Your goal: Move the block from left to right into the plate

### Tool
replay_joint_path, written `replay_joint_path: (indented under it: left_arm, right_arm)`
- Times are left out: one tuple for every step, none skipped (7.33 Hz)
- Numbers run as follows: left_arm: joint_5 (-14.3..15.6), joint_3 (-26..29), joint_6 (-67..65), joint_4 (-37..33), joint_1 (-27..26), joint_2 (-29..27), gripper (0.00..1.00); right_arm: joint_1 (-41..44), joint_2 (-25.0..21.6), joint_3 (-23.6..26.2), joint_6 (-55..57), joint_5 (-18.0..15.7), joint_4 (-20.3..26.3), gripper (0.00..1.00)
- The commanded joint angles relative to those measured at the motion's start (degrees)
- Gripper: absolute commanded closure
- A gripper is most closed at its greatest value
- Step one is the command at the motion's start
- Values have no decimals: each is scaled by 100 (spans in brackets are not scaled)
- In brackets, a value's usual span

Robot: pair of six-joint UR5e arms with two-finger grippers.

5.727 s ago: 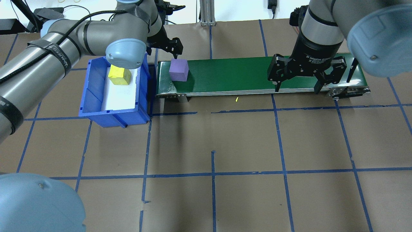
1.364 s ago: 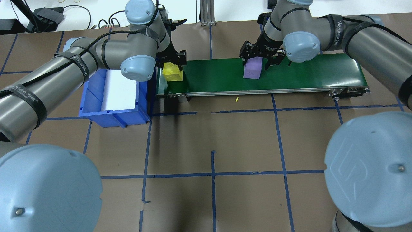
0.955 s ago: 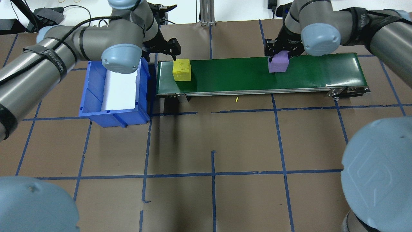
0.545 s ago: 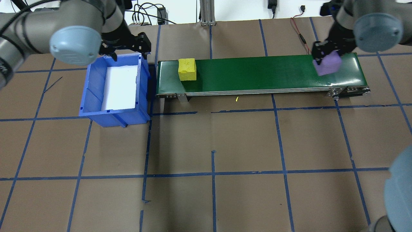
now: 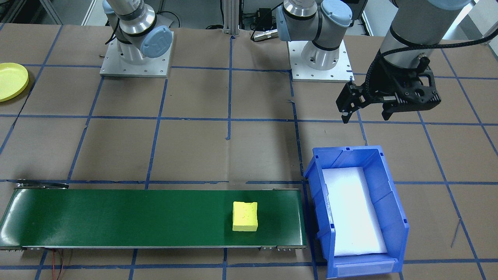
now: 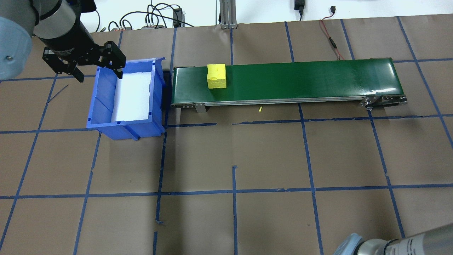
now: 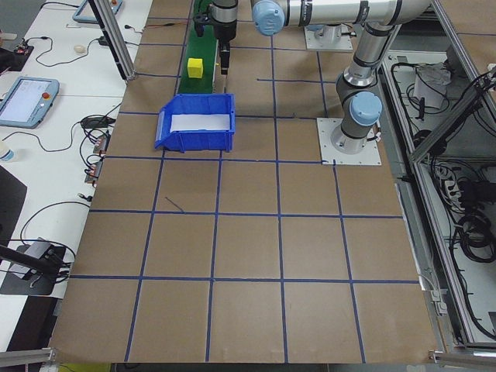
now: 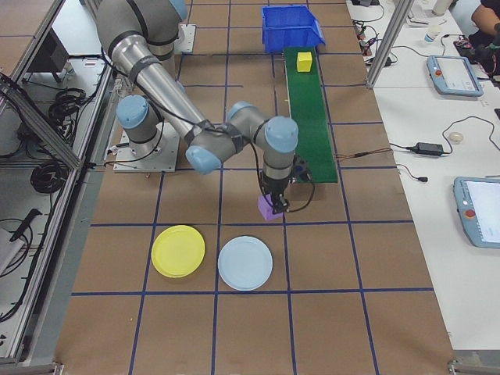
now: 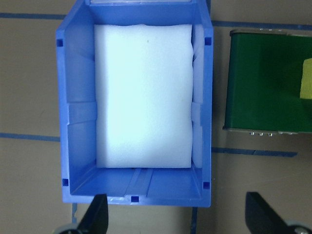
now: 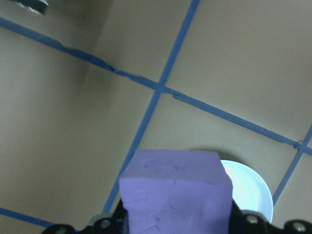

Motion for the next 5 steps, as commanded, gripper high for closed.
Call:
replay_joint_path:
  left_arm:
    - [-27,-42,2,-182,-274,115,0]
    - [-506,-42,-16,-174,-301,63,0]
    - [-493,-51,132,-209,-214,115,0]
    - [-136,-51,212,-174,-239,80,0]
    - [-211,2,152,-96,-240,2,0]
  right_arm:
    - [-951,883,19,-1055,629,-658,46]
    - [-1005,893,10,-1127,518,-658,0]
    - [-1067,885,19,-1197,195,-658,0]
    - [-1120,841,19,-1189,-17,-649,0]
    - [-1146,823,10,-1172,-37,-641,0]
